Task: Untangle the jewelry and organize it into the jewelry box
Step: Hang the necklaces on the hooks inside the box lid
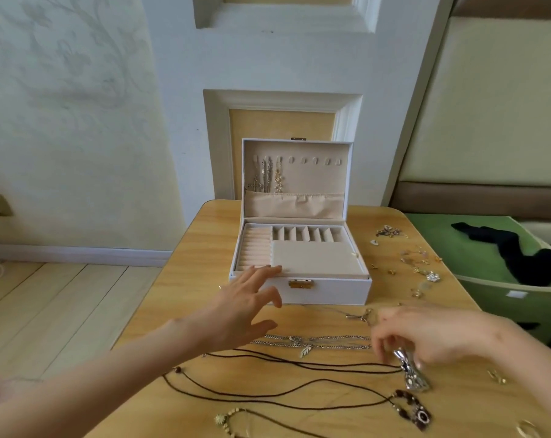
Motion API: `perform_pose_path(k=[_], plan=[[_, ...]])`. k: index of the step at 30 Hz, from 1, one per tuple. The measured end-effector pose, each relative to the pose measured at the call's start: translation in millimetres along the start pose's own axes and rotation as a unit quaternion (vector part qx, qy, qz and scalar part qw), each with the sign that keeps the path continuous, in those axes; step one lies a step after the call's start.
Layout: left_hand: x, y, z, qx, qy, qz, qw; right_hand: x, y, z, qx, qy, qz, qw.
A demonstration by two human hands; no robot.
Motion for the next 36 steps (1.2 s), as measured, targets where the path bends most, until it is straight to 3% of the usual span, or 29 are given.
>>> perform_pose_path(k=[5, 8, 10, 13, 16, 19, 25, 29, 32, 34, 36], plan=[[-7, -21, 19, -0.095, -0.080, -0.031, 0.992, 11, -5, -15, 0.011, 0.011, 0.014, 1.000], [-4, -45, 15, -0.215, -0.043, -0.023, 0.975, 11, -1, -7, 0.059, 0.008, 0.039, 0.997], [2, -66, 7, -0.307, 0.007, -0.020, 0.952, 7, 14, 9, 0.149, -0.004, 0.078, 0.986], [17, -84, -10, -0.409, 0.096, 0.007, 0.907, 5, 34, 40, 0.321, -0.056, 0.156, 0.933], [33, -68, -3, -0.492, 0.094, 0.050, 0.864, 8, 29, 66, 0.429, -0.119, 0.202, 0.873], [45, -34, 19, -0.493, 0.063, 0.072, 0.865, 14, 16, 93, 0.438, -0.201, 0.216, 0.849], [89, 34, 78, -0.540, -0.015, 0.106, 0.835, 61, 25, 129, 0.415, -0.267, 0.204, 0.846], [123, 78, 99, -0.479, -0.072, 0.170, 0.858, 111, 20, 153, 0.414, -0.307, 0.137, 0.846], [137, 102, 102, -0.462, -0.091, 0.210, 0.857, 135, 4, 171, 0.438, -0.355, 0.072, 0.823], [143, 113, 102, -0.472, -0.102, 0.222, 0.847, 146, 2, 175, 0.413, -0.361, 0.051, 0.835], [148, 121, 101, -0.469, -0.107, 0.224, 0.848, 156, 6, 174, 0.356, -0.335, 0.041, 0.872]])
Point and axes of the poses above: each hand's wrist, its own x-axis towards the middle knuckle, its own z-axis out of the back of the hand, y = z × x, the point moved 10 cm from there along x, towards the middle knuckle, and after that the axes turned 10 degrees about x, right-handed, at the moved point
